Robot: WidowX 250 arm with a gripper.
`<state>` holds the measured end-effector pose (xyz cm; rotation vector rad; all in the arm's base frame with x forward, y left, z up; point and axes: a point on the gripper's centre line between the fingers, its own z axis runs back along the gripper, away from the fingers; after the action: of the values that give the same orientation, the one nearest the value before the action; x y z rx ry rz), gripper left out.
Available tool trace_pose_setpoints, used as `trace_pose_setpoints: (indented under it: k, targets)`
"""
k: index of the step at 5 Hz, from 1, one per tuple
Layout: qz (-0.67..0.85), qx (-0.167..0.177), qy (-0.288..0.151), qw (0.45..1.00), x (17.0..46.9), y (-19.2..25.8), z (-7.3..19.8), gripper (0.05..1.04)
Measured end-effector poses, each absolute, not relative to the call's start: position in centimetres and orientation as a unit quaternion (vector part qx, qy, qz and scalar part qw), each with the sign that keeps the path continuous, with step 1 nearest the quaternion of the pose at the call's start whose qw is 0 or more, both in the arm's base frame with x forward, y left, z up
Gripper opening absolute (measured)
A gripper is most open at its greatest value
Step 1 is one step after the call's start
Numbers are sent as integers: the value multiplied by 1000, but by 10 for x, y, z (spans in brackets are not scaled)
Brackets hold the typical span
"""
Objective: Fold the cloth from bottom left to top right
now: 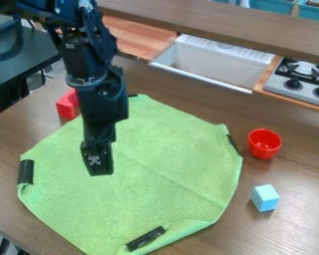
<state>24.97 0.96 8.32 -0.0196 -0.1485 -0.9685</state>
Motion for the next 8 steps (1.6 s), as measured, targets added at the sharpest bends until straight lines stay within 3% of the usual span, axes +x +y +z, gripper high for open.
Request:
trace_pose_setpoints:
  k: [1,3,4,6,7,8]
  targets:
    - [-464,-19,-62,883,248,8,78,1000]
    - [-361,-75,-69,927,254,66,78,1000]
    - [-296,-73,-73,950,255,96,76,1000]
    - [-94,-18,-56,994,227,142,66,1000]
    - [22,32,-62,997,216,154,62,1000]
    - [106,31,-96,989,214,161,49,1000]
